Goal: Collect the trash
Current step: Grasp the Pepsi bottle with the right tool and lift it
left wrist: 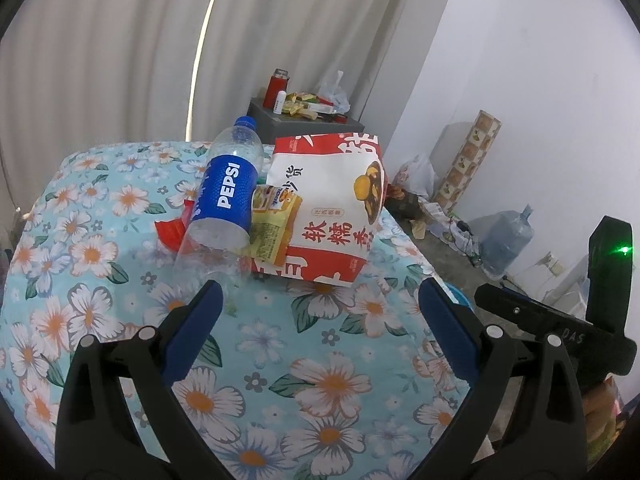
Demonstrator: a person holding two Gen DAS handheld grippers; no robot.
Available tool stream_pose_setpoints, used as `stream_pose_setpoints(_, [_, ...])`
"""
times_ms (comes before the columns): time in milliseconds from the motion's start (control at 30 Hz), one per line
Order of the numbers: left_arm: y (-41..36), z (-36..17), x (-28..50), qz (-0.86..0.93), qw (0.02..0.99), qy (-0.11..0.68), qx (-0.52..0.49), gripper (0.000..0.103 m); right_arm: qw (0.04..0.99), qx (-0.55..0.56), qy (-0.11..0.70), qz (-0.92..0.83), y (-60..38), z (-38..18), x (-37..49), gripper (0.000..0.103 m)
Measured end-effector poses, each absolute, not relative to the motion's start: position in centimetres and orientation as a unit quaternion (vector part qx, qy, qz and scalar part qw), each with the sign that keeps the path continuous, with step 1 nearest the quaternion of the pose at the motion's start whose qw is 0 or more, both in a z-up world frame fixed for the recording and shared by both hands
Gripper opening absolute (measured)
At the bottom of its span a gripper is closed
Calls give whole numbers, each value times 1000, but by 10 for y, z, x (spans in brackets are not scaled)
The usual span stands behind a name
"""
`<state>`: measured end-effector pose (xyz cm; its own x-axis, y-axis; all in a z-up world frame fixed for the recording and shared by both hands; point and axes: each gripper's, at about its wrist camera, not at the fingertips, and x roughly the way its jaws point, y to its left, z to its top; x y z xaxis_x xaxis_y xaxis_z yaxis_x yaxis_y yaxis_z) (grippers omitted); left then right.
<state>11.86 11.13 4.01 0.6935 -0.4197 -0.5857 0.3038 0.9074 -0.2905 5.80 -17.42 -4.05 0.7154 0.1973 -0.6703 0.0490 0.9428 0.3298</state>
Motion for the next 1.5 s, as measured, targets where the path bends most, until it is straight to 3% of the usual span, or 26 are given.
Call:
stream_pose_setpoints(700, [127, 40, 114, -161, 931, 321, -65, 94, 890, 246, 382, 49, -239, -46, 70, 96])
stream_pose_setpoints(1033, [135, 38, 117, -152, 938, 309, -42, 94, 876, 259, 389, 118, -209, -41, 102, 92])
stream_pose_setpoints(1233, [143, 41, 142, -150, 938, 310, -39, 89, 865, 262, 400, 154, -185, -43, 118, 84])
stream_pose_setpoints(1300, [146, 36, 157, -150, 933, 326, -42, 79, 860, 266, 402, 168, -179, -43, 121, 78])
stream_pose_setpoints(1500, [152, 33, 200, -162, 921, 351, -44, 77, 848, 265, 418, 190, -163, -49, 133, 60])
